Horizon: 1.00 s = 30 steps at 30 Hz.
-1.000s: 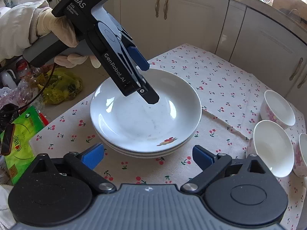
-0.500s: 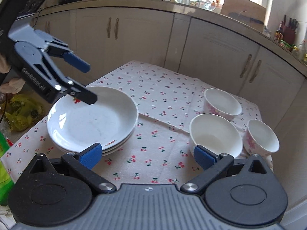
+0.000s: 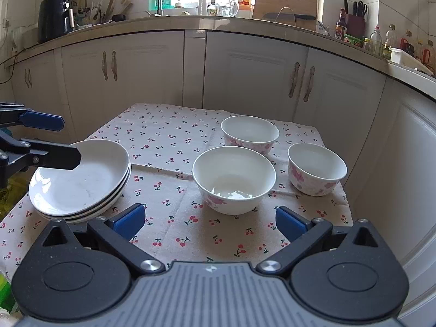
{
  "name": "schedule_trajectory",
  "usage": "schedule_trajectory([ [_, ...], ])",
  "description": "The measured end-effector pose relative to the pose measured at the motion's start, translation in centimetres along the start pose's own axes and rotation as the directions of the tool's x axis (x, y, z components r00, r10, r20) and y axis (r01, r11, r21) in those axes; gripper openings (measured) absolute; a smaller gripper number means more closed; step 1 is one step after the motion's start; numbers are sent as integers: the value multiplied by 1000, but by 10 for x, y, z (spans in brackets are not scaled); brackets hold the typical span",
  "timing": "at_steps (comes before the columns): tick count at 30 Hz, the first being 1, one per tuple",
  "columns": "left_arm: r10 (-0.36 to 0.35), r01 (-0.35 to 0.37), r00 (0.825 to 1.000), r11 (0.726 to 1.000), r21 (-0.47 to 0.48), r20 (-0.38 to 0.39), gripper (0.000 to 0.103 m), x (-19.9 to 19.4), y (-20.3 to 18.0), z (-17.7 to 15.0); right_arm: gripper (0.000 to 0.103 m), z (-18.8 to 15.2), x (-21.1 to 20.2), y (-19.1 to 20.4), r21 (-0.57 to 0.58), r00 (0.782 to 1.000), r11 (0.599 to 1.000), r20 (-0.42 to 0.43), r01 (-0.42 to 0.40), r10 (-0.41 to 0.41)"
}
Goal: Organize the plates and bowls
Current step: 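Move the left tool to a pink-flowered white bowl and grasp its rim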
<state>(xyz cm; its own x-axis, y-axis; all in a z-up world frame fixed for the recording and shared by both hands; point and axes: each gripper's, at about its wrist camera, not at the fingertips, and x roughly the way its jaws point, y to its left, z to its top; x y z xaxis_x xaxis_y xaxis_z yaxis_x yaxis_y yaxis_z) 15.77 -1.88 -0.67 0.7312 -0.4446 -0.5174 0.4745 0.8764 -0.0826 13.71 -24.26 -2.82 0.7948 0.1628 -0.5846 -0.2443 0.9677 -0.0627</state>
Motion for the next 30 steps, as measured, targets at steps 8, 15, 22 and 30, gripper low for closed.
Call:
schedule_trajectory([
  [8,14,-13,995,1000,18,-101,96,49,-22,15,103,-11,24,-18,-7,998,998,-11,69,-69],
  [15,-6,22,978,997,76,-210,96,99,-24,30,103,-13,53,-24,-31,996,997,-51,74,-76],
  [22,-69,104,952,989,104,-299,96,145,-23,47,103,-7,77,-25,-58,996,996,-56,69,-73],
  [30,-106,167,923,976,138,-369,95,188,-23,56,102,-3,95,-24,-71,997,996,-51,53,-57],
])
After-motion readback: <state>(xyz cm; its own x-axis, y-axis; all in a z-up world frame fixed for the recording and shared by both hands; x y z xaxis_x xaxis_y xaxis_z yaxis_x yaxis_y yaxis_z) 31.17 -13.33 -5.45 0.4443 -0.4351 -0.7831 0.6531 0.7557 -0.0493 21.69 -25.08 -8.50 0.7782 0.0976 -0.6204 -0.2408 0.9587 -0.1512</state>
